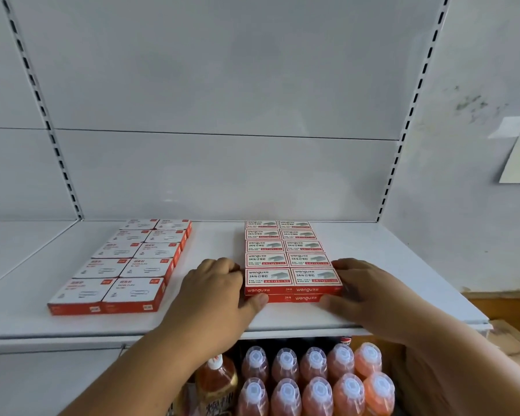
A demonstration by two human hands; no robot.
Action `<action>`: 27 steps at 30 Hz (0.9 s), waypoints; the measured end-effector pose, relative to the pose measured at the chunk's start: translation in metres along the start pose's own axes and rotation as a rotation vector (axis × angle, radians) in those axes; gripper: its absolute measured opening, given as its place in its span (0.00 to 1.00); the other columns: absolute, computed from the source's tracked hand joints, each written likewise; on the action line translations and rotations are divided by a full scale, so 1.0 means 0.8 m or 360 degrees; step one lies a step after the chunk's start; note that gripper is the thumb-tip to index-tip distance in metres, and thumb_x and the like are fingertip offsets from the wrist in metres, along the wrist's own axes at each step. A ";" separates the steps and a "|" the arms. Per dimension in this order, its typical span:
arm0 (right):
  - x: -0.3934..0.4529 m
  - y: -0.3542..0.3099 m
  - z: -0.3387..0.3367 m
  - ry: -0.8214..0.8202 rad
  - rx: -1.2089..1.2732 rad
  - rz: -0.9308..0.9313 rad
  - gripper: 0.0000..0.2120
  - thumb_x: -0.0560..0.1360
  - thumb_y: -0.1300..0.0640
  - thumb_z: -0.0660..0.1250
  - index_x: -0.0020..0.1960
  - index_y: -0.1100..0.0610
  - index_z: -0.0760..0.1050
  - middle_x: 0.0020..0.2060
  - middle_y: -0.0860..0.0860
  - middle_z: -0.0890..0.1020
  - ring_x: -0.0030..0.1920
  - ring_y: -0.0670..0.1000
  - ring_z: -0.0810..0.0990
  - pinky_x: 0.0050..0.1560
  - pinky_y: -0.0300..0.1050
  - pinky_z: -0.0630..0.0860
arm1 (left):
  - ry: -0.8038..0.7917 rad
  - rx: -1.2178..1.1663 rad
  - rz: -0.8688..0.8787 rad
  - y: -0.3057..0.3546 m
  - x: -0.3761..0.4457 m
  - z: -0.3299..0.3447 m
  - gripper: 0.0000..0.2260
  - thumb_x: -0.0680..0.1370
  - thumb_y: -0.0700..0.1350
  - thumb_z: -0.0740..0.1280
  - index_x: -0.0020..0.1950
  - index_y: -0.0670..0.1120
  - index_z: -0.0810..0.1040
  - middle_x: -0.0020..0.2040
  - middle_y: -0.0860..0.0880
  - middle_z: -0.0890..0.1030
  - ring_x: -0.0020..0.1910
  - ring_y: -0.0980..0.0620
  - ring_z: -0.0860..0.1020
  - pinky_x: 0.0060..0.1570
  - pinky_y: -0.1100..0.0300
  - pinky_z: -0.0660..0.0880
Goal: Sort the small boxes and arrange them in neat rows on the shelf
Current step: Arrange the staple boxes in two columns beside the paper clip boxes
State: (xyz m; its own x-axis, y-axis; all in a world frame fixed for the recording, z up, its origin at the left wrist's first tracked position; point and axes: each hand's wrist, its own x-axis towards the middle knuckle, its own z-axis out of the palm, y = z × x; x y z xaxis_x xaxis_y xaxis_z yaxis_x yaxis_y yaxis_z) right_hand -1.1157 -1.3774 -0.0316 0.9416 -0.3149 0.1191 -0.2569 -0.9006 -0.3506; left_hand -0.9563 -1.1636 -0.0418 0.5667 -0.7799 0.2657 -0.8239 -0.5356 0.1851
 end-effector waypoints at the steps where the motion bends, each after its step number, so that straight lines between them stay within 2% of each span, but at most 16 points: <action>1: -0.002 0.000 0.000 0.0034 0.0042 0.0018 0.18 0.75 0.36 0.61 0.64 0.35 0.74 0.60 0.32 0.74 0.60 0.36 0.72 0.63 0.38 0.69 | 0.0000 -0.0010 -0.0006 -0.001 -0.001 0.000 0.23 0.78 0.67 0.55 0.70 0.61 0.71 0.63 0.62 0.71 0.63 0.57 0.66 0.63 0.59 0.67; 7: -0.005 -0.003 0.004 0.0056 0.0045 -0.0030 0.14 0.79 0.42 0.60 0.63 0.36 0.75 0.61 0.31 0.75 0.61 0.37 0.72 0.63 0.42 0.71 | -0.0005 0.0013 -0.0010 -0.003 -0.002 0.002 0.24 0.78 0.67 0.53 0.69 0.60 0.72 0.66 0.62 0.70 0.65 0.57 0.65 0.65 0.57 0.66; 11: -0.004 -0.003 0.006 0.0058 0.0033 -0.0052 0.14 0.79 0.42 0.59 0.64 0.34 0.74 0.61 0.30 0.74 0.61 0.38 0.72 0.63 0.42 0.71 | -0.0019 0.0030 -0.0006 -0.003 -0.002 0.002 0.23 0.79 0.66 0.53 0.70 0.61 0.71 0.67 0.62 0.69 0.65 0.57 0.64 0.66 0.57 0.65; 15: -0.005 -0.006 0.006 0.0056 0.0014 -0.0028 0.15 0.79 0.41 0.58 0.65 0.37 0.75 0.61 0.31 0.74 0.60 0.37 0.72 0.63 0.43 0.71 | -0.0023 0.0034 -0.0006 -0.003 -0.001 0.004 0.23 0.79 0.66 0.52 0.70 0.61 0.71 0.67 0.62 0.69 0.65 0.57 0.64 0.66 0.57 0.65; 17: -0.006 -0.008 0.004 0.0047 0.0016 -0.0003 0.15 0.79 0.42 0.59 0.64 0.37 0.75 0.61 0.31 0.74 0.59 0.37 0.73 0.62 0.39 0.71 | -0.0015 0.0047 -0.0003 -0.004 -0.001 0.005 0.24 0.79 0.67 0.52 0.70 0.61 0.71 0.67 0.62 0.69 0.65 0.57 0.64 0.66 0.56 0.65; 20: -0.006 -0.011 0.000 0.0026 0.0060 0.0077 0.14 0.78 0.41 0.62 0.63 0.37 0.76 0.62 0.31 0.74 0.59 0.37 0.74 0.56 0.28 0.68 | 0.0000 0.0009 -0.0006 -0.003 -0.002 0.002 0.24 0.78 0.67 0.53 0.70 0.61 0.72 0.67 0.62 0.70 0.65 0.57 0.65 0.66 0.57 0.66; 21: -0.006 -0.011 -0.001 0.0052 0.0062 0.0122 0.17 0.76 0.40 0.64 0.65 0.38 0.75 0.65 0.33 0.73 0.62 0.38 0.73 0.58 0.28 0.67 | 0.0010 -0.0026 -0.0015 -0.003 -0.002 0.001 0.24 0.78 0.68 0.55 0.70 0.61 0.71 0.67 0.62 0.70 0.65 0.57 0.65 0.66 0.57 0.66; 24: -0.006 -0.015 -0.008 0.0214 -0.0019 0.0252 0.37 0.71 0.33 0.66 0.76 0.44 0.62 0.74 0.38 0.64 0.71 0.43 0.66 0.68 0.38 0.63 | 0.0091 -0.0200 -0.0060 -0.001 -0.002 -0.006 0.28 0.75 0.68 0.60 0.74 0.61 0.62 0.70 0.60 0.68 0.67 0.57 0.66 0.66 0.59 0.66; 27: -0.001 -0.028 -0.017 0.0224 -0.0141 0.0081 0.38 0.72 0.32 0.63 0.77 0.42 0.57 0.76 0.37 0.58 0.75 0.42 0.60 0.73 0.43 0.60 | 0.0081 -0.0323 0.0073 0.004 0.001 -0.013 0.32 0.78 0.63 0.61 0.78 0.61 0.52 0.76 0.61 0.59 0.74 0.58 0.58 0.72 0.59 0.58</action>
State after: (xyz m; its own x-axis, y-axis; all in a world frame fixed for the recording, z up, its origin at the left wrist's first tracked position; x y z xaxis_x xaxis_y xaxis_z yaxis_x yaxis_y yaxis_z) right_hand -1.1139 -1.3605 -0.0112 0.8886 -0.3941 0.2346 -0.3275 -0.9034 -0.2768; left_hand -0.9587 -1.1626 -0.0308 0.5324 -0.7817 0.3249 -0.8343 -0.4198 0.3573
